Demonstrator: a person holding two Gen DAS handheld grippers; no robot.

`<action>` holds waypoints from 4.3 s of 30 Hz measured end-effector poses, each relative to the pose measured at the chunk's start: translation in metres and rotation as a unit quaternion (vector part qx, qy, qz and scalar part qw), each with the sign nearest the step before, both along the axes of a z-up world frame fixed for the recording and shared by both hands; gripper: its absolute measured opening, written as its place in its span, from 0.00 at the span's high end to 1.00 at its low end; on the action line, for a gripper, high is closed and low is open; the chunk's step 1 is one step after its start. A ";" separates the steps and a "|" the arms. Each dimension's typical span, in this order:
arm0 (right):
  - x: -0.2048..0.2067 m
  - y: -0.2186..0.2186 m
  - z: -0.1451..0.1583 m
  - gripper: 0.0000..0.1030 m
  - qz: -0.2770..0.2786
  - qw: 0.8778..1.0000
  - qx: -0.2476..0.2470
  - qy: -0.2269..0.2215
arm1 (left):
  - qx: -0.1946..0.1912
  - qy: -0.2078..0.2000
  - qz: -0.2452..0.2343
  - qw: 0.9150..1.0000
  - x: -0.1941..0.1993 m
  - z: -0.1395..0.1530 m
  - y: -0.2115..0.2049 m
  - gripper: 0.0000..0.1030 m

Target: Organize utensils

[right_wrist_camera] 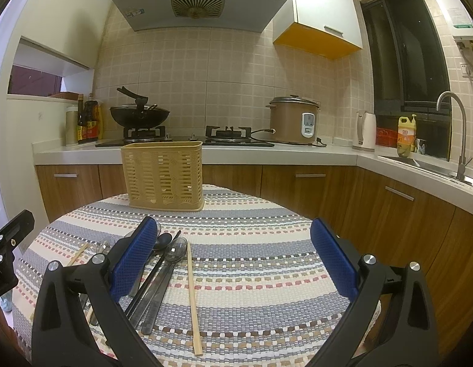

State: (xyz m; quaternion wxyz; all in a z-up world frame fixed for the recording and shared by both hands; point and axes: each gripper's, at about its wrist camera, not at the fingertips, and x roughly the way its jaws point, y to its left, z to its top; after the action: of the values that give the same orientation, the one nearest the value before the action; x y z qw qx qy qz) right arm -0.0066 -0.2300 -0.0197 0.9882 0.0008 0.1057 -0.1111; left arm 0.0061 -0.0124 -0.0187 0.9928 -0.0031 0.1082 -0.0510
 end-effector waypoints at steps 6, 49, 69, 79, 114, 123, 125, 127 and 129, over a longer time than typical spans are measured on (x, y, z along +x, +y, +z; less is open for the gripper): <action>0.002 0.002 0.000 0.07 -0.005 1.000 -0.003 0.006 | 0.004 0.004 0.005 1.000 0.000 -0.002 -0.001 0.07; 0.198 -0.021 -0.029 0.61 0.162 0.863 0.164 0.450 | 0.011 0.462 -0.132 0.877 0.206 -0.058 0.036 0.58; 0.224 0.019 -0.056 0.92 0.136 0.846 0.026 0.514 | 0.049 0.492 -0.151 0.856 0.220 -0.059 0.030 0.73; 0.222 0.022 -0.051 0.96 0.148 0.850 0.010 0.505 | 0.131 0.477 -0.125 0.860 0.211 -0.059 -0.007 0.97; 0.206 -0.021 0.138 0.96 0.203 0.959 0.097 0.171 | -0.104 0.045 -0.133 0.985 0.196 0.154 0.017 0.97; 0.286 -0.028 0.178 0.96 0.179 0.977 0.097 0.069 | -0.120 0.006 -0.138 0.983 0.284 0.173 0.012 0.97; 0.303 -0.032 0.183 0.96 0.170 0.979 0.099 0.052 | -0.127 0.000 -0.139 0.982 0.303 0.177 0.012 0.97; 0.319 -0.034 0.187 0.96 0.170 0.980 0.100 0.035 | -0.135 -0.007 -0.152 0.979 0.320 0.178 0.011 0.97; 0.336 -0.035 0.188 0.96 0.163 0.982 0.095 0.020 | -0.132 -0.017 -0.149 0.980 0.333 0.180 0.008 0.97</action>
State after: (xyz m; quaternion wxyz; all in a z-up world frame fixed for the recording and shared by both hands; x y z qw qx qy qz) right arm 0.3292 -0.2650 0.1685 0.9861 0.0754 0.1341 0.0625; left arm 0.3394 -0.0048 0.1609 0.9666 -0.1169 0.0833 -0.2124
